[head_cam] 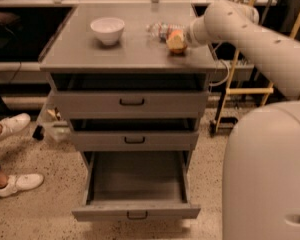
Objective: Pick orange from bottom drawer and place on counter
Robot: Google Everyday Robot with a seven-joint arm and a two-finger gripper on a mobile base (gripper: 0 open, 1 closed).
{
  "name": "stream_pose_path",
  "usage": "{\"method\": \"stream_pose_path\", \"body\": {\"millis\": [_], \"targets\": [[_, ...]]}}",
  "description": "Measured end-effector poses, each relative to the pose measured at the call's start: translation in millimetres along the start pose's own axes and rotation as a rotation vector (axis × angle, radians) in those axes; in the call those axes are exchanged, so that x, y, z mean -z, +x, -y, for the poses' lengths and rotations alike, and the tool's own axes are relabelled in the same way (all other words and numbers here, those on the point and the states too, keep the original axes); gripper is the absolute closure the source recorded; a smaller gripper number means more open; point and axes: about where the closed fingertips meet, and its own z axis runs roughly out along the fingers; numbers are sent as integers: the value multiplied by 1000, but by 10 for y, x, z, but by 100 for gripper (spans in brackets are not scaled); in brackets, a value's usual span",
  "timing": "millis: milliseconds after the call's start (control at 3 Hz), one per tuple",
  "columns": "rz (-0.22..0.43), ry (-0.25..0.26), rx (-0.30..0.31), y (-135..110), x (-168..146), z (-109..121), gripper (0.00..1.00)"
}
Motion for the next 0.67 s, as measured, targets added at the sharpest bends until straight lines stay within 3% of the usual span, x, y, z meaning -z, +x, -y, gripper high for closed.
{"method": "stream_pose_path", "body": {"millis": [333, 667], "targets": [[0, 0, 0, -38, 24, 7, 85], [0, 0, 0, -37, 24, 7, 62]]}}
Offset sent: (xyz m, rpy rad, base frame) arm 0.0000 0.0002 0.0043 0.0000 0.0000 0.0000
